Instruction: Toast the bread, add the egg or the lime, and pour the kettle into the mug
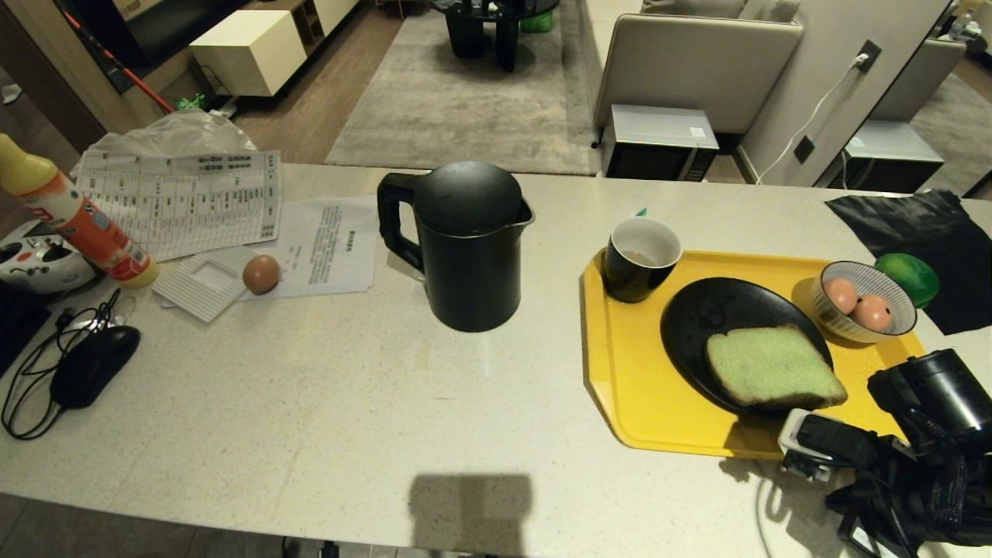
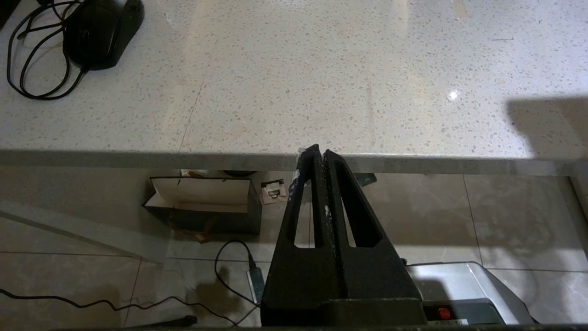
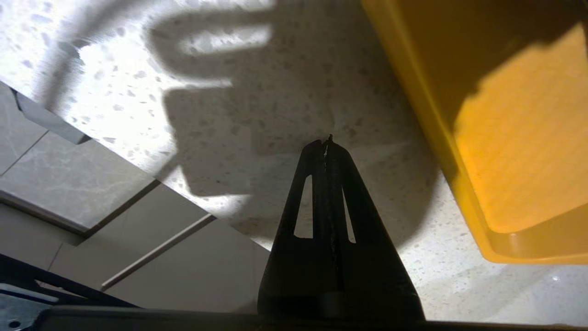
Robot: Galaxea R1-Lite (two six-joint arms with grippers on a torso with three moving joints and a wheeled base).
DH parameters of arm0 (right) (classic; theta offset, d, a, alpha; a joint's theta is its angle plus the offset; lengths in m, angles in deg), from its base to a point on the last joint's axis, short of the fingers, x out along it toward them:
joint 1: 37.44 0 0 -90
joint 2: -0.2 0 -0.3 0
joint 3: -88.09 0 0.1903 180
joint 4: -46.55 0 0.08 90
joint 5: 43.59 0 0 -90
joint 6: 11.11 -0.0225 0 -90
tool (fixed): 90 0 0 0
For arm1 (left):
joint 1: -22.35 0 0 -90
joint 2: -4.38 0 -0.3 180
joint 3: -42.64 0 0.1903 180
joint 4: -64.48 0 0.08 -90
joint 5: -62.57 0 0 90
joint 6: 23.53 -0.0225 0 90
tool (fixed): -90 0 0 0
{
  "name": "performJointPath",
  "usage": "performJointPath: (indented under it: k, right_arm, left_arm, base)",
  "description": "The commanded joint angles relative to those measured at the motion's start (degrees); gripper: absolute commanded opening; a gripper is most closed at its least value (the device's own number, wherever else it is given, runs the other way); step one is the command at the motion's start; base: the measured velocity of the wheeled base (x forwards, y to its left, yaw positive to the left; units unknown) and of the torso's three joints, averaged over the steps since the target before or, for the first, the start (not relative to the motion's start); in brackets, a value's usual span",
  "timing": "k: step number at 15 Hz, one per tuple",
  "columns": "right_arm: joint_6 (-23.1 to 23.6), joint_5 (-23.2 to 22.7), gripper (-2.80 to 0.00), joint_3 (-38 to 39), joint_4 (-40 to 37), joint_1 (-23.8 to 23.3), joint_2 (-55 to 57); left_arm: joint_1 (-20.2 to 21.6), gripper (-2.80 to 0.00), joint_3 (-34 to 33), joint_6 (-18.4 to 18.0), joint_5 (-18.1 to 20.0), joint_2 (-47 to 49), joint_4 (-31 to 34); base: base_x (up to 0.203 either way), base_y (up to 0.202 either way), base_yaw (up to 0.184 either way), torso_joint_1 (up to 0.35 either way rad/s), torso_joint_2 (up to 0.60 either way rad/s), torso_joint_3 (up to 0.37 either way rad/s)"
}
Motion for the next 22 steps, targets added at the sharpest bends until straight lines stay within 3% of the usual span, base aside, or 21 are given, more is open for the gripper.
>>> performJointPath:
  k: [1,5,10,14,22]
  right_arm:
    - [-0.01,0.08,-2.80,-0.18,-0.01,0.82,0.45]
    - [0.02,0.50,-2.80,1.53,7.58,1.22,2.59]
    - [-0.40,0.52,-2.80,1.87,9.00,2.35,3.88]
    - [-0.42,0.52,-2.80,3.97,15.26,2.65,4.65]
    - [-1.65,0.44,-2.80,4.16,16.60,5.09,5.11]
  left_arm:
    - [0.02,-2.80,0.00,-0.01,0.02,-0.01,-0.01]
    - [0.02,-2.80,0.00,-0.01,0.02,-0.01,-0.01]
    - [0.02,-2.80,0.00,-0.01,0.02,-0.01,-0.01]
    - [0.02,-2.80,0.00,-0.01,0.02,-0.01,-0.01]
    - [0.02,-2.80,0.00,-0.01,0.02,-0.01,-0.01]
  base:
    - [0.000,0.000,0.000,0.000,0.00,0.000]
    - [0.000,0.000,0.000,0.000,0.00,0.000]
    - [0.000,0.000,0.000,0.000,0.00,0.000]
    - [0.000,0.000,0.000,0.000,0.00,0.000]
    - [0.000,0.000,0.000,0.000,0.00,0.000]
